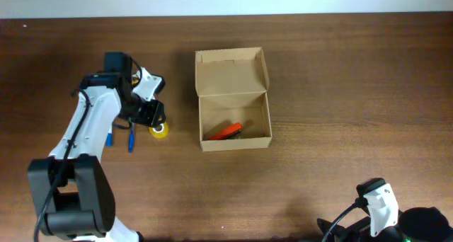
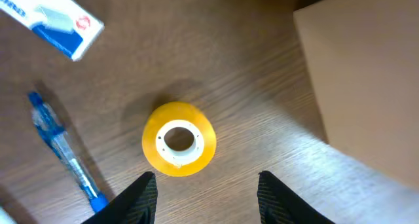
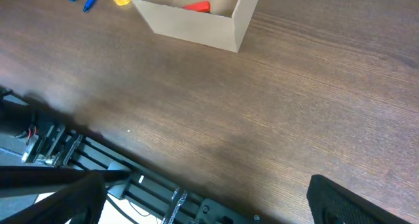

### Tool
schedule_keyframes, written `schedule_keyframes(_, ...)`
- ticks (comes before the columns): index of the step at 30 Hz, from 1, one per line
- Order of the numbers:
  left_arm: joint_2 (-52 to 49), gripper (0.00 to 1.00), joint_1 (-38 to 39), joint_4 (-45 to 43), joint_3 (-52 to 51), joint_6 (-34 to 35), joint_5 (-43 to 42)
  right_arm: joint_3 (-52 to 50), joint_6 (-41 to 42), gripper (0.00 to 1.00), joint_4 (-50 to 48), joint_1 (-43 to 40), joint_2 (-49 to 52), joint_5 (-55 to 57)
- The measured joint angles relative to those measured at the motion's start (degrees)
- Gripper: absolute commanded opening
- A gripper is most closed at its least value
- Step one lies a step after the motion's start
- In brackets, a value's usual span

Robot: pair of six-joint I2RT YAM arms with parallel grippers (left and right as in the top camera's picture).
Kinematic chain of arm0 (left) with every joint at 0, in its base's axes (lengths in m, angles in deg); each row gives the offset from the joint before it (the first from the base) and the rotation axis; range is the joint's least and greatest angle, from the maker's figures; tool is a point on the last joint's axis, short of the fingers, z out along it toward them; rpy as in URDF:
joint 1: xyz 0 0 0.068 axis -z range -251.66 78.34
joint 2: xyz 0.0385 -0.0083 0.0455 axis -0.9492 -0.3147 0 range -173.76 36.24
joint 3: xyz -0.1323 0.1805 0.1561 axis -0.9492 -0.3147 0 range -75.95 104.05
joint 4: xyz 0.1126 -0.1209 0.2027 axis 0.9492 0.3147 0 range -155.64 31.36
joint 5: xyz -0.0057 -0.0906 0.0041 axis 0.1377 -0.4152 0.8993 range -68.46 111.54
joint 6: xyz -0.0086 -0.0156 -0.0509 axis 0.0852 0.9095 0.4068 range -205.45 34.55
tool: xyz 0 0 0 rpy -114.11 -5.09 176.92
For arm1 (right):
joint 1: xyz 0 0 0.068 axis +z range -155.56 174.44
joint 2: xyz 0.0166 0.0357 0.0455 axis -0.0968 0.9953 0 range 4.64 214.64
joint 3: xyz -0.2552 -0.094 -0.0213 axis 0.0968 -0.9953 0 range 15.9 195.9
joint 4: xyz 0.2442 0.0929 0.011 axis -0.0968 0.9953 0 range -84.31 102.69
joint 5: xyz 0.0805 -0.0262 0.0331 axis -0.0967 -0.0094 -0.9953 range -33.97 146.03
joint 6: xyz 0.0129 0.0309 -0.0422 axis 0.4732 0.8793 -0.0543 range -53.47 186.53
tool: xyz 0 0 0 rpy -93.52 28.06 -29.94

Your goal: Pack container

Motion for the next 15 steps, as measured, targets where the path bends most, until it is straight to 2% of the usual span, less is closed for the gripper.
schedule_keyframes(5, 0.0, 0.49, 0.0, -3.5, -3.4, 3.2, 1.7, 0.0, 0.0, 0.99, 0.0, 0.0, 0.0, 0.0)
schedule_keyframes(15, 0.0, 0.61, 0.0, -7.3, -4.0, 6.6, 4.9, 0.0, 0.0, 0.99, 0.0, 0.0, 0.0, 0.0)
